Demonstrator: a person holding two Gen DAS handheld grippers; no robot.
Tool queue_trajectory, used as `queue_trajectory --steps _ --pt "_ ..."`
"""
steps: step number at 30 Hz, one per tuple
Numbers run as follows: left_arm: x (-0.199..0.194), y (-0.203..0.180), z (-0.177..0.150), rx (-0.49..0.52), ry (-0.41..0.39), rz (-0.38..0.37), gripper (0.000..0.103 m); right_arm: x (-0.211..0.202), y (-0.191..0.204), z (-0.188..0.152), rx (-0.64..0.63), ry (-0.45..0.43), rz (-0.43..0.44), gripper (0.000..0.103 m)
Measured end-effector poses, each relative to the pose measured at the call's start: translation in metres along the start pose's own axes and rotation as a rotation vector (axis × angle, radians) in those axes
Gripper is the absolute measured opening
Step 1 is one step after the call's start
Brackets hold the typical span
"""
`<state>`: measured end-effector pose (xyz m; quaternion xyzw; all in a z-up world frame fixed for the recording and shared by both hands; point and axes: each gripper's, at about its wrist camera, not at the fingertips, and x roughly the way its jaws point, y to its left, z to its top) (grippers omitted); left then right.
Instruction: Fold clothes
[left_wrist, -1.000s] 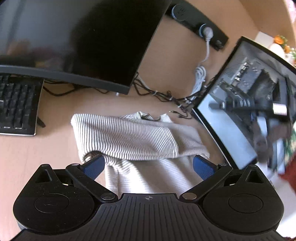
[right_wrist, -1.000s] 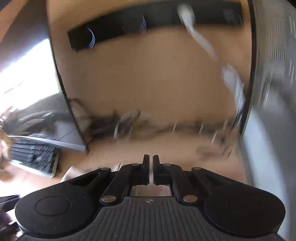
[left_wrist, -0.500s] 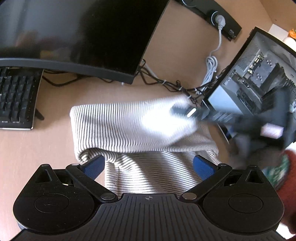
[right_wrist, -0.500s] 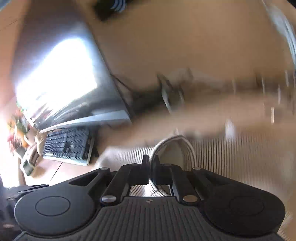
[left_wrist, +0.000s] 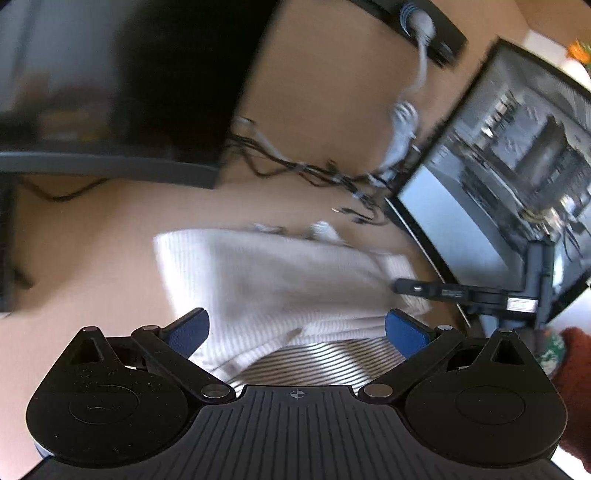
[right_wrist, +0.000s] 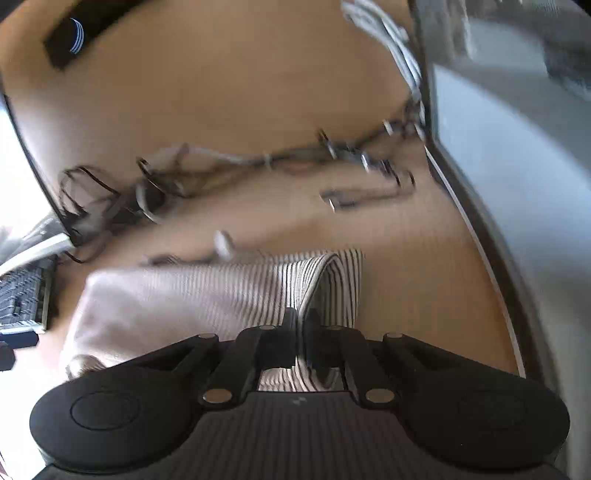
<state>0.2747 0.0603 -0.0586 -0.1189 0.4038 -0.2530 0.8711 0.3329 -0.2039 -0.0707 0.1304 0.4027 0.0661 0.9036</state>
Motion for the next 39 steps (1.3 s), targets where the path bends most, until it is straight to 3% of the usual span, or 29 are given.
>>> queue_trajectory --steps 2,5,7,10,11,13,17,19,22,29,30,32,35,36,37,39 --pt "0.022 -0.003 0.004 0.013 0.045 0.009 0.103 -0.001 -0.001 0.002 0.010 -0.004 -0.007 0.005" --pt "0.047 -0.001 0.006 0.030 0.098 0.041 0.103 -0.012 0.005 0.004 -0.034 -0.019 -0.029 0.014" --pt "0.052 0.000 0.006 0.039 0.115 0.040 0.103 -0.023 0.011 0.003 -0.070 -0.060 -0.040 0.050" --pt "0.055 0.001 0.006 0.048 0.126 0.033 0.103 -0.040 0.026 0.007 -0.088 -0.137 0.028 0.067" --pt "0.056 0.002 0.006 0.049 0.128 0.032 0.103 -0.042 0.029 0.006 -0.082 -0.146 0.061 0.071" --pt "0.058 0.002 0.005 0.059 0.131 0.031 0.103 -0.032 0.034 0.004 -0.042 -0.115 0.116 0.089" --pt "0.058 0.001 0.002 0.095 0.132 0.023 0.103 -0.003 0.028 -0.011 0.045 -0.060 0.086 0.093" --pt "0.056 0.004 0.000 0.101 0.127 0.013 0.103 0.001 0.027 -0.016 0.065 -0.065 0.092 0.103" --pt "0.058 0.004 0.001 0.085 0.120 0.014 0.103 0.001 0.025 -0.016 0.111 -0.064 0.083 0.103" --pt "0.054 -0.001 0.006 0.061 0.131 0.029 0.103 0.002 0.039 -0.004 0.024 0.013 0.058 0.103" --pt "0.050 -0.003 0.009 0.049 0.136 0.028 0.103 -0.003 0.040 -0.002 0.009 -0.004 0.056 0.103" --pt "0.038 -0.008 0.015 0.050 0.102 -0.042 0.103 -0.018 0.042 0.003 -0.045 -0.100 -0.011 0.103" --pt "0.043 -0.011 0.023 0.054 0.097 -0.068 0.103 -0.006 0.035 0.007 -0.066 -0.087 -0.075 0.079" --pt "0.050 -0.008 0.023 0.045 0.110 -0.056 0.103 0.000 0.033 0.008 -0.069 -0.075 -0.094 0.059" --pt "0.059 -0.003 0.022 0.017 0.134 -0.038 0.103 0.006 0.030 0.009 -0.072 -0.063 -0.112 0.046" --pt "0.070 0.005 0.019 -0.023 0.154 -0.023 0.103 0.018 0.025 0.012 -0.079 -0.038 -0.149 0.046"
